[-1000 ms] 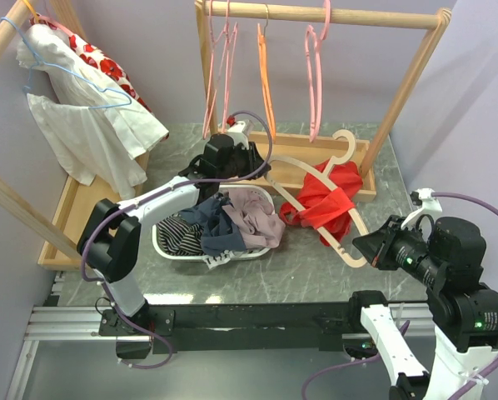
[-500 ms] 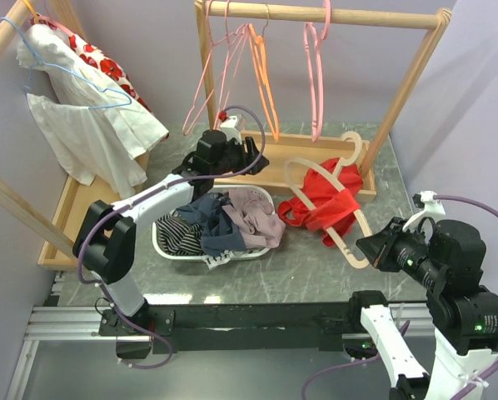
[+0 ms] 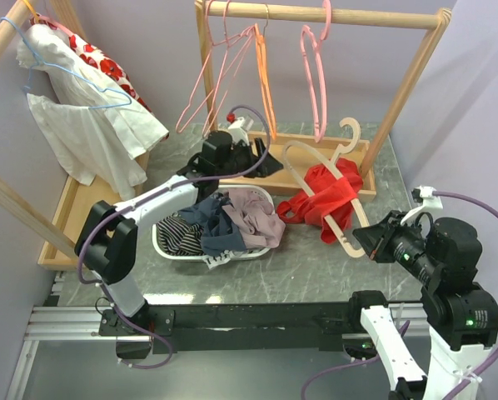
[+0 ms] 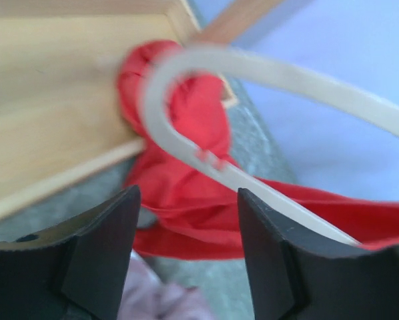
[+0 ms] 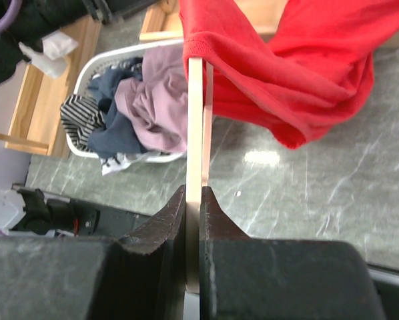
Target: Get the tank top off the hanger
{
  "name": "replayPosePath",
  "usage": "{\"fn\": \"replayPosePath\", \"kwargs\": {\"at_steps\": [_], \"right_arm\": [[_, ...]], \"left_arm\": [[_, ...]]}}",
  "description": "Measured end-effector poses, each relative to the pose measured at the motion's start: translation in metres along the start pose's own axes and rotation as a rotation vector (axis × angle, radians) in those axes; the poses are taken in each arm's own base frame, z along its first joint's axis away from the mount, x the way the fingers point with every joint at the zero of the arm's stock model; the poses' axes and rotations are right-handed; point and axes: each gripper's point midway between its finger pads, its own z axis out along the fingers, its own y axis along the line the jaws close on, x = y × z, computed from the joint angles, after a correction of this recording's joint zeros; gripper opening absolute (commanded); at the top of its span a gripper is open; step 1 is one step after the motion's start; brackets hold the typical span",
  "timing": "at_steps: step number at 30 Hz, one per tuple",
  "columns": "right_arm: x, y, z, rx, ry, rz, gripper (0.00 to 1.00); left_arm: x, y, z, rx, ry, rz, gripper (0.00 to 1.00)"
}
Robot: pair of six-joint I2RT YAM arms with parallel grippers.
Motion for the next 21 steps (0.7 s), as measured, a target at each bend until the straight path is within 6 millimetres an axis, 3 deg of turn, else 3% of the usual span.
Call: {"fn": "replayPosePath", "kwargs": {"at_steps": [2,7,12,16,21], "right_arm": [[-0.002,-0.001,0.005,-0.003,-0.013,-0.004,0.0],[-0.009,0.001,0.014,-0.04,-0.063,-0.022,0.0],[-0.009,0.008,0.012,-0.087,-0.088,-0.039,0.0],[-0.006,0.013,0.009,-0.119,-0.088,-0.05,0.0],[-0.003,0.016,0.008,-0.142,-0.084,-0.071,0.0]], "left_arm": [[0.013,-0.02,0.002,0.028,0.026,-0.032,0.79],[0.035,-0.059,0.005,0.088,0.071,-0.102,0.8],[0.028,-0.064,0.006,0.092,0.048,-0.177,0.81],[0.008,-0.067,0.009,0.092,-0.02,-0.227,0.83],[-0.001,-0.068,0.018,0.107,-0.063,-0.29,0.73]]}}
